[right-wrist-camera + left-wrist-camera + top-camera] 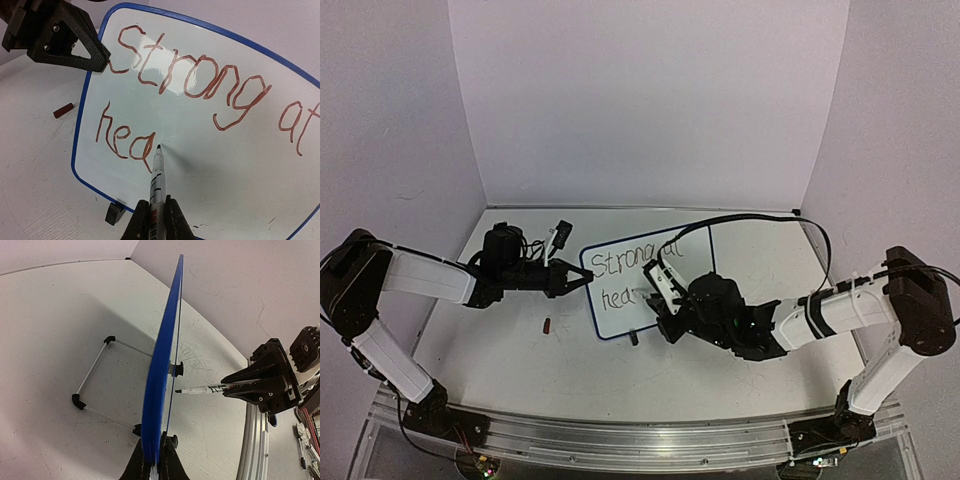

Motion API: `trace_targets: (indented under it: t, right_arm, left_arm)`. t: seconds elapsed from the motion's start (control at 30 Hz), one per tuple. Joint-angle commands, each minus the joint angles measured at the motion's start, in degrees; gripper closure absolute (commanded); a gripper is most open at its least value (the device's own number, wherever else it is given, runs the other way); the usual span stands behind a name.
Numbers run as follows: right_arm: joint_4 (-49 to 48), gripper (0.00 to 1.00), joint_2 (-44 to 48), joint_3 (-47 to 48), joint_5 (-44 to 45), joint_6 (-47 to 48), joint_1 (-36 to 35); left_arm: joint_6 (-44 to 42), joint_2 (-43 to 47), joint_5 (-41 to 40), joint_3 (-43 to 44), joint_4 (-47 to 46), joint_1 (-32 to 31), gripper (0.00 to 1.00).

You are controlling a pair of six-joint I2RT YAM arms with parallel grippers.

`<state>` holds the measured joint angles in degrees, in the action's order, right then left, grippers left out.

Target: Write a sentence on the whiteboard

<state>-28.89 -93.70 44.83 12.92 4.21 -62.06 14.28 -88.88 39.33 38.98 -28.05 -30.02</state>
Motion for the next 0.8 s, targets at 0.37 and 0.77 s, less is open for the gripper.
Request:
trace_targets:
  t: [0.37, 0.77]
  right_arm:
    - [-1.0, 1.00, -2.1, 3.3, 2.4, -1.2, 0.0]
    - [2.4, 1.00, -1.4, 2.2, 3.3, -3.4, -0.1]
  left_arm:
    - [-2.7, 1.0, -6.4, -0.1, 3.1, 0.9, 1.00]
    - [-2.8, 1.0, -6.4, 0.1, 3.2, 0.9, 1.00]
